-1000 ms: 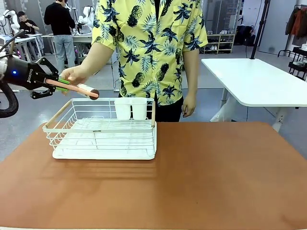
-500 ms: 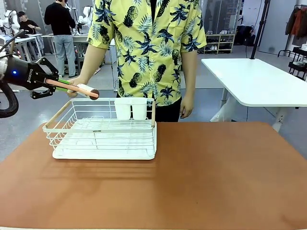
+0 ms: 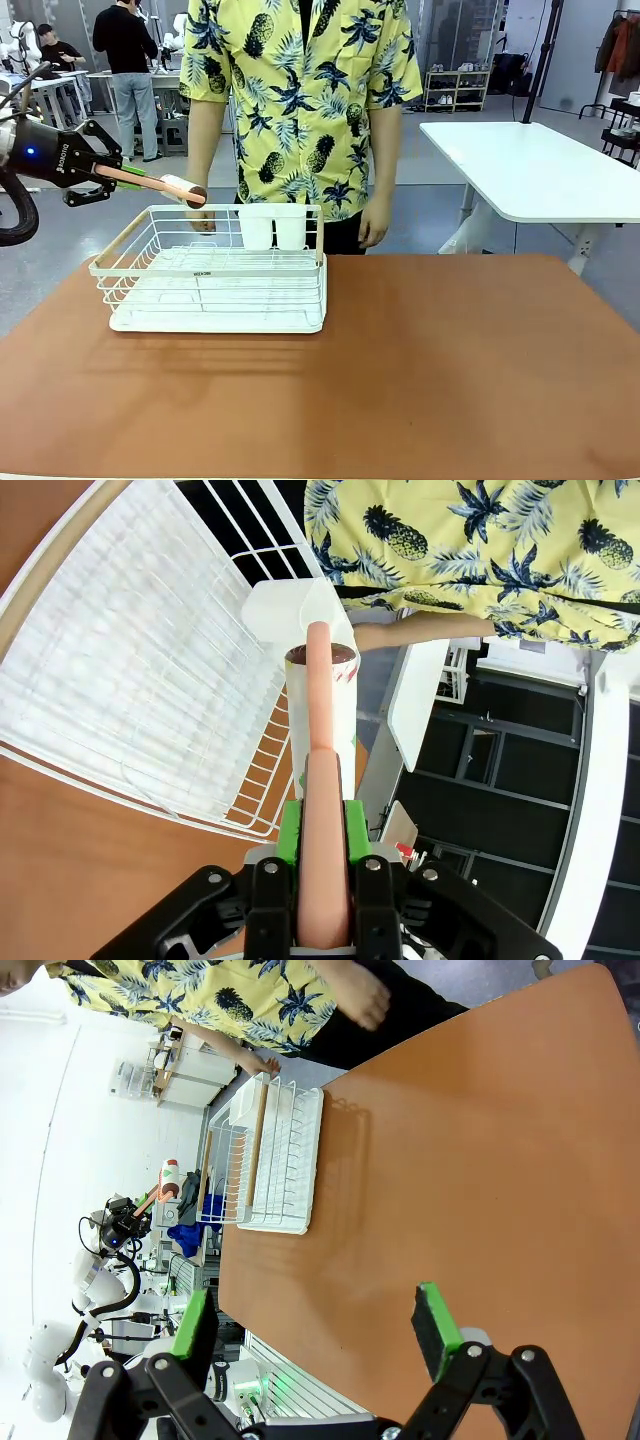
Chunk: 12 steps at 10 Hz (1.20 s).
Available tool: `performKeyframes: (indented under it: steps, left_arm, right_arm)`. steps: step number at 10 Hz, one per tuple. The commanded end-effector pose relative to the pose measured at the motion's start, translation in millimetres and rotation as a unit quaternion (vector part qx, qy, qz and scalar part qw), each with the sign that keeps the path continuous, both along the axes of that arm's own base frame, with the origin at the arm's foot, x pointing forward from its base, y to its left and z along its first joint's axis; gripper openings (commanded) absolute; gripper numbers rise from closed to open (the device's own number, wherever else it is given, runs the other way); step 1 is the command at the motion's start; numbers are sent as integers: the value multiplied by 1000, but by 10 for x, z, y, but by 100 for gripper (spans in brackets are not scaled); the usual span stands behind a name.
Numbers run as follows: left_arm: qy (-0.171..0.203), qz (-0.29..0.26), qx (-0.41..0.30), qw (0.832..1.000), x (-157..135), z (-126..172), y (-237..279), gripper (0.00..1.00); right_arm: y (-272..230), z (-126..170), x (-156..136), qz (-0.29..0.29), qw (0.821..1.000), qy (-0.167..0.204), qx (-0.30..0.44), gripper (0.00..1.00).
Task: Clean the table.
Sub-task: Clean the table with the Lint Roller when the human lifts the Dish drying rack.
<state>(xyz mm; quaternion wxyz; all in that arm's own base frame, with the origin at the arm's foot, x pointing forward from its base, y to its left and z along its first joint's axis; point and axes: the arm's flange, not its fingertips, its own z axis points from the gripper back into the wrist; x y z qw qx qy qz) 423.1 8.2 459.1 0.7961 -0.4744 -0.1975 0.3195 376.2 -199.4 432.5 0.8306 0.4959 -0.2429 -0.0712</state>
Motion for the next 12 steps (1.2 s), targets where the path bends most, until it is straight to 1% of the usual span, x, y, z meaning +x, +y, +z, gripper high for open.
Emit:
performKeyframes:
  steps: [1, 12]
  left_arm:
    - [-1, 0, 0, 1000, 1, 2, -8, 0]
    - [-1, 0, 0, 1000, 1, 2, -8, 0]
  right_arm:
    - [3, 21, 5, 1, 1000, -9, 6, 100]
    - [3, 21, 5, 1, 1000, -9, 6, 100]
